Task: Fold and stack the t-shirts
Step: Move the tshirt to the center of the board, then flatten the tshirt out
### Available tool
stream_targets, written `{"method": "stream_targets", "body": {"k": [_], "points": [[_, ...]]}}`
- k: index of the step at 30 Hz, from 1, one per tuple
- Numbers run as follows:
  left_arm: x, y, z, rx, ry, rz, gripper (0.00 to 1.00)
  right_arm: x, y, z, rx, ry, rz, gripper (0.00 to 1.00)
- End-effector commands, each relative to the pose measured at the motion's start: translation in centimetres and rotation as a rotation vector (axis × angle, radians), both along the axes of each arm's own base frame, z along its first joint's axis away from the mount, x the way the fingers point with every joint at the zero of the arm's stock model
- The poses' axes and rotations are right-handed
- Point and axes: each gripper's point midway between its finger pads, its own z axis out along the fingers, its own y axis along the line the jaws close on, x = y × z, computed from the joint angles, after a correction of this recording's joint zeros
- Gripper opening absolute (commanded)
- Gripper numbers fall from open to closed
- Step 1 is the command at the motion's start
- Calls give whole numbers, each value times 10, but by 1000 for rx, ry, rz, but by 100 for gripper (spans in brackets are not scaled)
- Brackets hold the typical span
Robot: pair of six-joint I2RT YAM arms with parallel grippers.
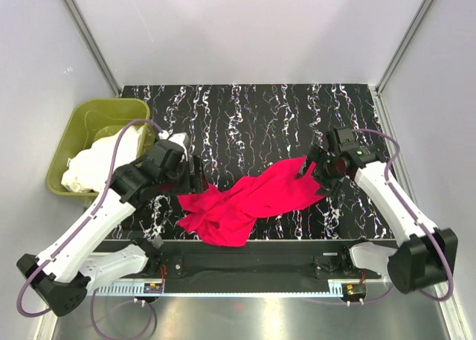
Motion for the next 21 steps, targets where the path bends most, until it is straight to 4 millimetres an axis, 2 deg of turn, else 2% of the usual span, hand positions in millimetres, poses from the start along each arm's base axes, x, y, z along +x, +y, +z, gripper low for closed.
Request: {"method": "stream_targets", "body": {"k": [1, 3, 4, 5, 6, 7, 8, 9, 10, 12, 14, 15, 21], "points": [[3, -34, 1, -107, -4, -146, 80, 29, -12, -6, -100, -34, -72, 90], [8, -56, -14, -143, 29, -225, 74, 42, -21, -17, -164, -30, -114, 82], [2, -67, -20, -177, 64, -288, 74, 48, -21, -17, -168, -34, -122, 80], [5, -76, -24, -192, 74, -313, 74, 56, -29, -21, -214, -43, -149, 77], [3, -81, -30, -194, 103, -334, 73, 60, -28, -30, -227, -17, -148, 75], [2, -85, -47, -172, 165, -354, 72, 67, -26, -31, -224, -21, -134, 74], [1, -85, -56, -149, 198, -360, 72, 75, -22, -33, -213, -26, -122, 73], [0, -87, -64, -129, 219, -375, 72, 80, -17, -46, -208, 15, -98, 72], [-2, -88, -78, -87, 243, -404, 71, 87, -10, -42, -187, 15, -75, 69], [-3, -86, -94, -20, 268, -419, 71, 99, -3, -55, -182, 61, -57, 67], [-4, -79, -105, 33, 293, -431, 66, 108, 5, -63, -156, 72, -44, 65], [-5, -77, -112, 52, 311, -436, 64, 109, 6, -74, -162, 105, -42, 64], [-21, -81, -126, 19, 381, -497, 61, 123, 22, -96, -108, 158, -39, 52]]}}
